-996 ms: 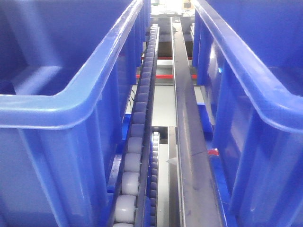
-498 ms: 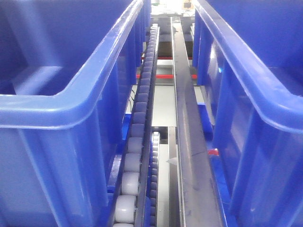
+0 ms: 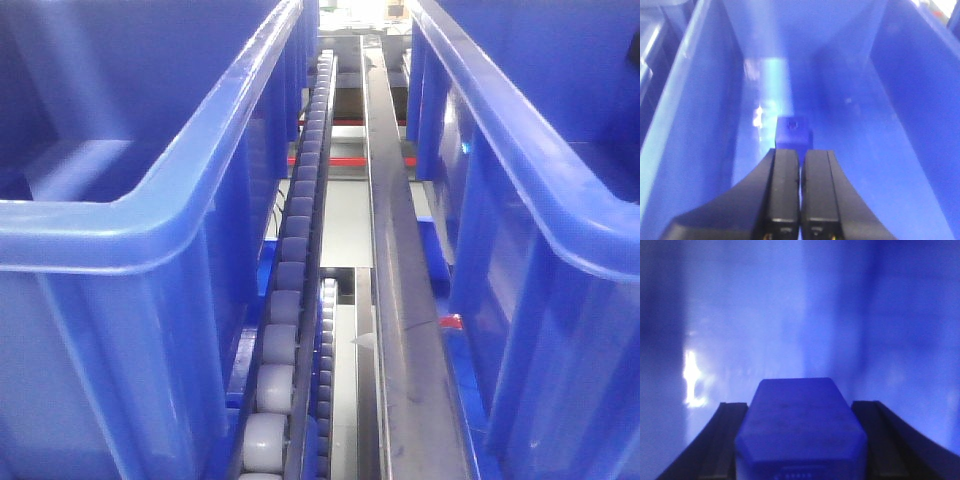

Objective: Pick and sort blue part to right shelf
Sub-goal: 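Lower the right gripper's part into its bin and open the right gripper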

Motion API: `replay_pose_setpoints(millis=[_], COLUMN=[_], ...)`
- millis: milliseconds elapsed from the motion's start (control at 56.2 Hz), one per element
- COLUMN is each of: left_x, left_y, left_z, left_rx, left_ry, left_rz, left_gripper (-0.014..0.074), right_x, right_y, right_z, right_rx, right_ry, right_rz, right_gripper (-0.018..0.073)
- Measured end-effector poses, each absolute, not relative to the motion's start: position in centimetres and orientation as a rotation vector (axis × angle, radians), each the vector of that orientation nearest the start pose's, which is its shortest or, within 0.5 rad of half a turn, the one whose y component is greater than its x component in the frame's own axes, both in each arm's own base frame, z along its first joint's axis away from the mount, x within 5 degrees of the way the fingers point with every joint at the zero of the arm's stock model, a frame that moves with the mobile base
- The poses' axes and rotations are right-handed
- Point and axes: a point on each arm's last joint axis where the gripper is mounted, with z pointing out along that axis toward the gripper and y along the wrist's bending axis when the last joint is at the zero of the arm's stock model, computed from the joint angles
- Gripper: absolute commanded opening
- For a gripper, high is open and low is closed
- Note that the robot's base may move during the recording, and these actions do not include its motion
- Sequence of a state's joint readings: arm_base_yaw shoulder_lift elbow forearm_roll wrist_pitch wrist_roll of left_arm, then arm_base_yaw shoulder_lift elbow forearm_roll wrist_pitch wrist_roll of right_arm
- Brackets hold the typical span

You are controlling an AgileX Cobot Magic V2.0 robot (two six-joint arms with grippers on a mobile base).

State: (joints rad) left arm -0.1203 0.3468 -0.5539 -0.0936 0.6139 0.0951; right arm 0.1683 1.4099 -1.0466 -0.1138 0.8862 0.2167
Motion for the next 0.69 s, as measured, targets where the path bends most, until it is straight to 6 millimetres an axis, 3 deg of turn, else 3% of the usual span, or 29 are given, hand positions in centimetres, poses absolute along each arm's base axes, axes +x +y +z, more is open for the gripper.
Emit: replay_pose_setpoints(millis=[107,160,267,516,694], left_x=[6.6,6.6,6.6,6.5,6.2], left_y=[-1.3,-1.3,-1.3,-1.3,-1.3], left_z=[32.0,32.0,32.0,31.8,31.7], left_rx=[0.169,0.169,0.168,0.17,0.173], left_ry=[1.889,1.892,1.894,1.91,1.917], left_rz=[-0.121,-0.121,-0.122,-0.122,-0.123], left_gripper=[0.0124,0.0124,0.0124,0.0124,0.0124], right_x=[28.1,28.4,28.6,28.4,26.4], right_y=[3.9,3.9,4.0,3.9,3.6], right_z=[26.6,26.2,25.7,26.3,29.2], right_rx=[-0.023,-0.025,-0.026,-0.027,-0.059], right_ry=[2.752,2.763,2.779,2.758,2.638], right_rz=[-0.032,-0.033,-0.034,-0.029,-0.013], right_gripper=[0.0333,0.0454,0.0614,0.0599,0.0596])
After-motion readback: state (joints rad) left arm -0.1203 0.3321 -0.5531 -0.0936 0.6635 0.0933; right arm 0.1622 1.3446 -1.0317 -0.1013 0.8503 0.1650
